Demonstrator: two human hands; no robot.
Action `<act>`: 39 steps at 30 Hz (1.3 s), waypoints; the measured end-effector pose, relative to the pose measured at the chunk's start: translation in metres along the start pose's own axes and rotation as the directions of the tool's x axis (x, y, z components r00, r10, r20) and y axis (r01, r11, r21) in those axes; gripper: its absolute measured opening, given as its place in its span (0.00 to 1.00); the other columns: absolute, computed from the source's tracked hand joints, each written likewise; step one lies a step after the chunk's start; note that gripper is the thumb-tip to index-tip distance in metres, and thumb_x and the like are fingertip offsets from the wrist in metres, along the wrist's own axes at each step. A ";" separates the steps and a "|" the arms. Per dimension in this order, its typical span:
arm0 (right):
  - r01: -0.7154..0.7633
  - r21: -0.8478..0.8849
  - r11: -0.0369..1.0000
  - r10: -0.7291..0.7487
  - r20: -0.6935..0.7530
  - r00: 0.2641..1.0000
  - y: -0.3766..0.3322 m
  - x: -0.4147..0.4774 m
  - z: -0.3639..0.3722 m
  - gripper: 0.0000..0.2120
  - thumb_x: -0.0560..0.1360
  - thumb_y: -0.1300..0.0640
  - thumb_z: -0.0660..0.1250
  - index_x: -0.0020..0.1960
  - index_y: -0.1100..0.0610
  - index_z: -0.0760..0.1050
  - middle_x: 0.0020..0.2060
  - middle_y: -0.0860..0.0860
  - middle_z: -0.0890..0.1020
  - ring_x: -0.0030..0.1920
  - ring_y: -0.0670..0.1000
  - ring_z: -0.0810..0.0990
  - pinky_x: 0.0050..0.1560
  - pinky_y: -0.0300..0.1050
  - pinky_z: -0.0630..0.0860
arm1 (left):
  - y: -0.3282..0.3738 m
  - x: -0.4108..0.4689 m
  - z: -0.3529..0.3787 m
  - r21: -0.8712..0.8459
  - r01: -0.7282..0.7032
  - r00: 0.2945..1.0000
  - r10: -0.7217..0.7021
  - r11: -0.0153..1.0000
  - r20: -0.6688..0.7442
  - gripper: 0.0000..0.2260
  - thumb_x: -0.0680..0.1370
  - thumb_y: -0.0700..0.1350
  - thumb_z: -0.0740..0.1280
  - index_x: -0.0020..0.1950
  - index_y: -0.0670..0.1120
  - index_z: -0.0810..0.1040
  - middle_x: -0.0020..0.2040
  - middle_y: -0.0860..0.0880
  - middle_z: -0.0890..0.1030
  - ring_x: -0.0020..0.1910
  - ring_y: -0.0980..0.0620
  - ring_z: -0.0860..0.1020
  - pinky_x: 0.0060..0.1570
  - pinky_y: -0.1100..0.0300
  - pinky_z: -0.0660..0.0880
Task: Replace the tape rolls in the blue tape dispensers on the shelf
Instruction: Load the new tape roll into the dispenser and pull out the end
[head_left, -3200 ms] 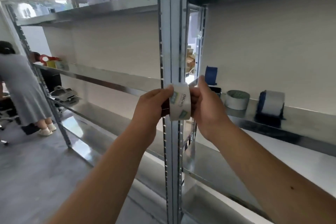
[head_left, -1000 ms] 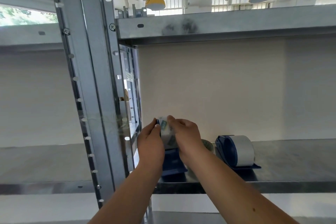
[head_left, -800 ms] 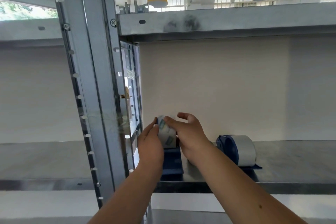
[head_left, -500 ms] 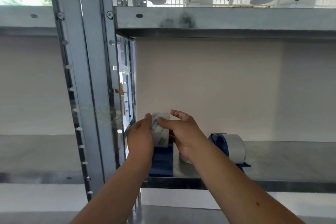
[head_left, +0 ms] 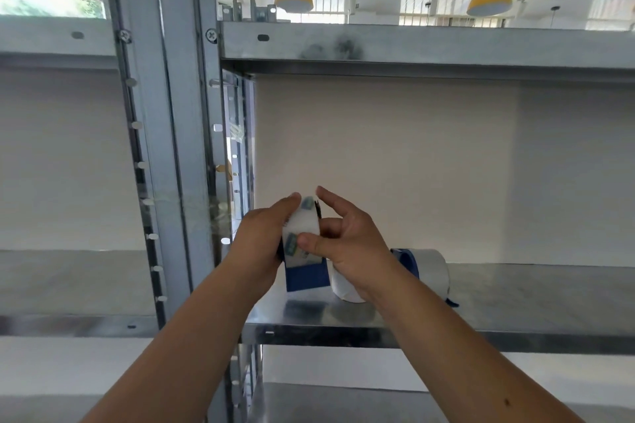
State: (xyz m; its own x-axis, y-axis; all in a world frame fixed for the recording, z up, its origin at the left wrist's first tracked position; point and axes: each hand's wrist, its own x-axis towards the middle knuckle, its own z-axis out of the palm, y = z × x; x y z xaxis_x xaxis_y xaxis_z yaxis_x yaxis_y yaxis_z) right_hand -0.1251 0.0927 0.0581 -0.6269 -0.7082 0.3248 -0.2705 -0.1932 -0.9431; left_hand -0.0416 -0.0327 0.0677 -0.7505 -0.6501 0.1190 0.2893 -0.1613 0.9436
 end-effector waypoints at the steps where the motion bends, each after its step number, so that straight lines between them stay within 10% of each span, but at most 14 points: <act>1: 0.010 -0.003 1.000 -0.010 0.003 1.000 0.000 -0.001 -0.003 0.43 0.72 0.62 0.80 0.79 0.44 0.64 0.59 0.53 0.88 0.57 0.49 0.87 0.57 0.41 0.82 | -0.001 -0.002 0.002 -0.002 -0.021 1.000 0.021 1.000 -0.008 0.15 0.77 0.54 0.75 0.53 0.42 0.87 0.50 0.37 0.88 0.51 0.38 0.87 0.57 0.41 0.83; 8: -0.120 0.269 0.956 0.123 0.005 0.992 -0.009 -0.004 -0.016 0.25 0.68 0.58 0.74 0.64 0.53 0.81 0.51 0.60 0.88 0.49 0.59 0.88 0.48 0.51 0.83 | -0.017 -0.019 0.004 0.282 -0.431 0.902 0.400 0.857 0.162 0.16 0.83 0.52 0.65 0.41 0.69 0.85 0.40 0.63 0.87 0.40 0.65 0.85 0.33 0.73 0.77; 14: -0.134 0.375 0.917 0.114 0.076 0.991 -0.001 -0.013 -0.018 0.09 0.78 0.62 0.70 0.56 0.66 0.85 0.49 0.63 0.88 0.49 0.61 0.88 0.49 0.51 0.84 | -0.030 -0.020 -0.007 0.479 -0.745 0.655 0.643 0.464 0.396 0.10 0.82 0.58 0.61 0.49 0.62 0.81 0.44 0.56 0.80 0.45 0.56 0.81 0.40 0.69 0.76; 21: -0.113 0.331 0.937 0.103 0.049 0.993 0.011 -0.020 -0.014 0.07 0.79 0.64 0.71 0.53 0.66 0.85 0.50 0.62 0.88 0.51 0.60 0.87 0.54 0.52 0.83 | -0.033 -0.015 -0.025 0.574 -0.785 0.578 0.611 0.235 0.540 0.12 0.84 0.63 0.56 0.56 0.60 0.75 0.49 0.62 0.77 0.47 0.57 0.80 0.39 0.66 0.78; 24: -0.069 0.209 0.975 0.065 0.027 0.998 0.013 -0.022 -0.015 0.08 0.79 0.62 0.72 0.57 0.62 0.84 0.50 0.59 0.89 0.53 0.57 0.87 0.57 0.49 0.82 | -0.035 -0.013 -0.028 0.565 -0.743 0.659 0.542 0.360 0.521 0.19 0.80 0.69 0.60 0.51 0.56 0.81 0.44 0.55 0.81 0.43 0.54 0.82 0.39 0.55 0.82; 28: -0.012 -0.131 0.991 0.019 0.053 0.998 0.016 -0.024 -0.015 0.09 0.77 0.57 0.74 0.57 0.51 0.84 0.50 0.47 0.90 0.53 0.48 0.88 0.59 0.48 0.82 | -0.026 -0.009 -0.027 0.434 -0.389 0.915 0.284 0.813 0.286 0.49 0.63 0.80 0.67 0.39 0.29 0.77 0.33 0.35 0.77 0.33 0.43 0.76 0.35 0.52 0.74; 30: 0.025 -0.169 0.985 -0.012 0.077 0.997 0.018 -0.024 -0.012 0.13 0.77 0.57 0.74 0.61 0.48 0.83 0.52 0.45 0.89 0.54 0.45 0.87 0.61 0.49 0.82 | -0.026 -0.005 -0.023 0.263 -0.216 0.964 0.163 0.940 0.209 0.40 0.63 0.72 0.75 0.44 0.32 0.84 0.41 0.32 0.82 0.39 0.39 0.81 0.39 0.52 0.78; 33: 0.110 -0.180 0.978 -0.096 0.083 0.992 0.019 -0.021 -0.010 0.13 0.77 0.57 0.74 0.59 0.44 0.83 0.53 0.43 0.89 0.54 0.43 0.87 0.61 0.48 0.82 | -0.022 -0.005 -0.016 0.128 -0.126 0.975 0.099 0.984 0.199 0.21 0.67 0.59 0.79 0.48 0.43 0.90 0.51 0.39 0.88 0.48 0.41 0.87 0.45 0.53 0.84; 39: 0.221 -0.189 0.957 -0.246 -0.125 0.961 0.006 -0.005 -0.025 0.06 0.75 0.57 0.75 0.44 0.46 0.87 0.41 0.42 0.89 0.44 0.43 0.87 0.45 0.35 0.81 | -0.016 -0.005 -0.008 0.196 -0.171 0.984 0.160 0.965 0.074 0.27 0.70 0.57 0.76 0.54 0.33 0.83 0.49 0.33 0.86 0.50 0.31 0.84 0.53 0.40 0.80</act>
State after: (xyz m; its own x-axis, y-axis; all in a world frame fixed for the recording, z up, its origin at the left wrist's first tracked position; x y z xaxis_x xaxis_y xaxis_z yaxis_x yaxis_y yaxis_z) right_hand -0.1416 0.1119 0.0526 -0.6273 -0.5480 0.5532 -0.5352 -0.2127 -0.8175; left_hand -0.0382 -0.0328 0.0496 -0.7365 -0.6108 0.2907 0.2913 0.1014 0.9512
